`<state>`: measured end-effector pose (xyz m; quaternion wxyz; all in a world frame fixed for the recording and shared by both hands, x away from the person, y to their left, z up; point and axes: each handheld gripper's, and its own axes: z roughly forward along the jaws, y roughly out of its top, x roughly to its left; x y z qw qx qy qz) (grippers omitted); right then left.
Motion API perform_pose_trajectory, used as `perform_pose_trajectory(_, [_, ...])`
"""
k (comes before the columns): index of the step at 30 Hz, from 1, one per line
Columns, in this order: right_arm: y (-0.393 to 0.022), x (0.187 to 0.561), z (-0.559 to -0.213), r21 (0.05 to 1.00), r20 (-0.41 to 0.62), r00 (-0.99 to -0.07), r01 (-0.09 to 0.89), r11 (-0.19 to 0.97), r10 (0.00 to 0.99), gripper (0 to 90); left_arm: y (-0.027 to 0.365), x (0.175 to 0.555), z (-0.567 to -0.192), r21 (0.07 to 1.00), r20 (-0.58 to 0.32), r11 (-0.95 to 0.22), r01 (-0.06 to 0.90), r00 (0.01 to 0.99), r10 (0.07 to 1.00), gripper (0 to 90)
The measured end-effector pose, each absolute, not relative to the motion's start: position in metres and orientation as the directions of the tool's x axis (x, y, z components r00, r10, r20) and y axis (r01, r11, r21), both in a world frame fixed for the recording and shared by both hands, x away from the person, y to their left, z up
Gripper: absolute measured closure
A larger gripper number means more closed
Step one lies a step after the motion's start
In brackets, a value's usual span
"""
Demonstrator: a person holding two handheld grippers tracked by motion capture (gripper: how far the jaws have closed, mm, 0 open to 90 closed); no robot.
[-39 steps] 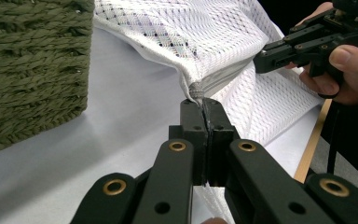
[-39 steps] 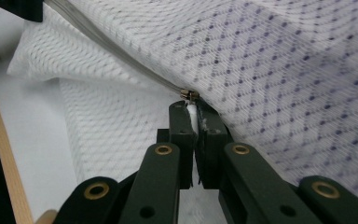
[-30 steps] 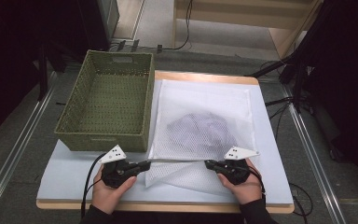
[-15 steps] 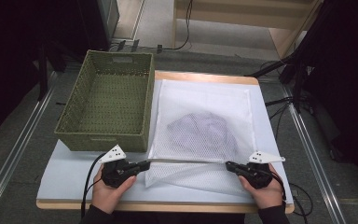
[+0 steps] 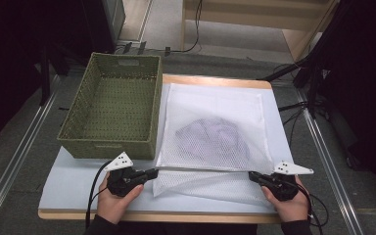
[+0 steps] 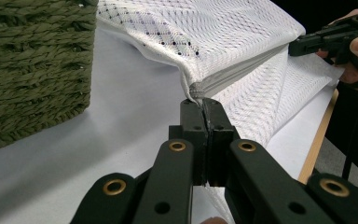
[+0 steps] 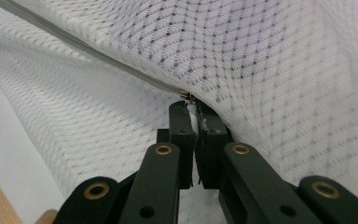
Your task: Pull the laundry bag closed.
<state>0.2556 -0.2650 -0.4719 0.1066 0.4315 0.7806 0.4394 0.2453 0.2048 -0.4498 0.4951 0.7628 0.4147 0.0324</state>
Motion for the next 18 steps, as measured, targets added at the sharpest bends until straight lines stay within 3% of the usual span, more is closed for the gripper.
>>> perform_pose_trajectory(18, [-0.3,0.248,-0.474,0.78,0.223,-0.537,0.599,0.181,0.814,87.6,0.202,0.245,-0.45,0.783,-0.36,-0.17,0.598,0.659,0.66,90.0])
